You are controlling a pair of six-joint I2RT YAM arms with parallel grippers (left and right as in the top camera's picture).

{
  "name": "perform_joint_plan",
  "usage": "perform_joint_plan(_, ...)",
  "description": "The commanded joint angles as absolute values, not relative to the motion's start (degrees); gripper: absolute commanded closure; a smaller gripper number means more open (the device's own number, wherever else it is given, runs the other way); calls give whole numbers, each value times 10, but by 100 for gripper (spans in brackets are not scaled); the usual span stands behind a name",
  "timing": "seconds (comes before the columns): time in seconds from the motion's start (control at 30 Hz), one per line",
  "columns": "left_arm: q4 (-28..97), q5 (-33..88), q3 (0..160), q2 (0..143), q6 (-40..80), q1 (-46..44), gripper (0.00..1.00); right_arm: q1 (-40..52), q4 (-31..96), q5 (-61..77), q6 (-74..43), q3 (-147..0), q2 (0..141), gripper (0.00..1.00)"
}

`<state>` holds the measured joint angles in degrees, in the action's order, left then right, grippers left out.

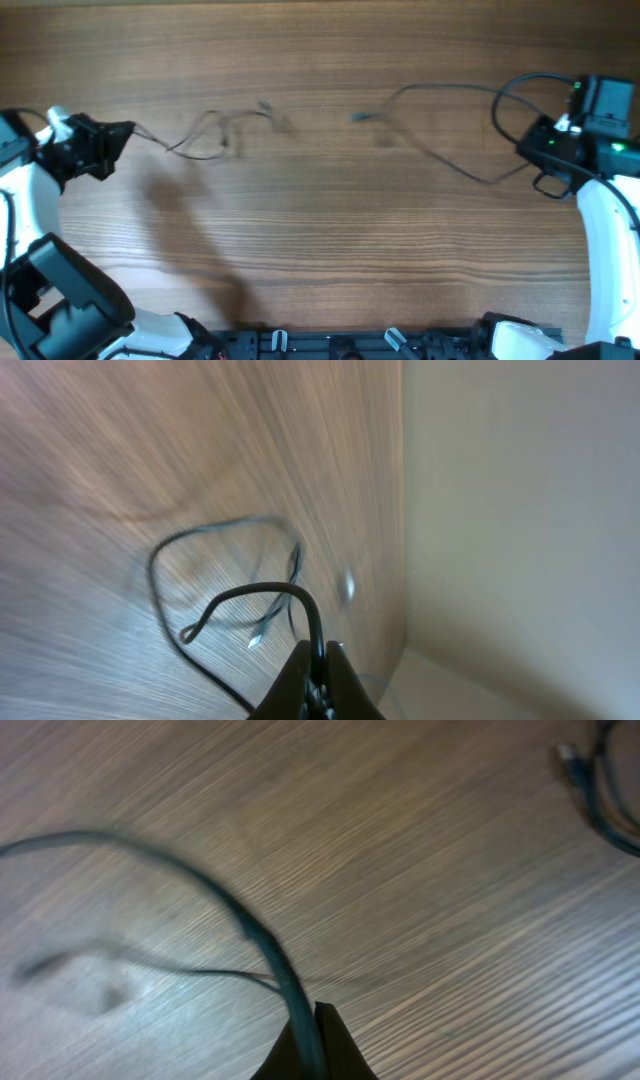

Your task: Untangle cables

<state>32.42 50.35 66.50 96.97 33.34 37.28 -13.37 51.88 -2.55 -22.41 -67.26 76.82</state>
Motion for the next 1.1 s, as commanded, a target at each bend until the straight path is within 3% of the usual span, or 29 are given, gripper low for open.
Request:
perform_joint_plan(0.0,335,516,667,966,317,386,96,-136,509,66,-158,-676,766,95)
perform_joint_plan(0.13,373,516,667,966,255,309,96,-120,430,226,-30,-676,766,96)
perform_joint_plan(0.33,383,444,667,966,220,112,96,-135,193,131,-104,-714,769,96)
perform_joint_plan(0.57,328,322,667,967,220,-74,96,-238,253,28,-6,-1060,963,96)
perform_joint_plan(0.7,318,296,667,966,220,-95,96,-272,246,6,49,-1189,1085,96)
perform_joint_plan(0.87,319,295,667,967,228,-95,96,-280,65,-19,49,-1192,1244,96)
perform_joint_plan(1.07,316,295,667,967,232,-95,96,-284,-17,-69,98,-1192,1383,96)
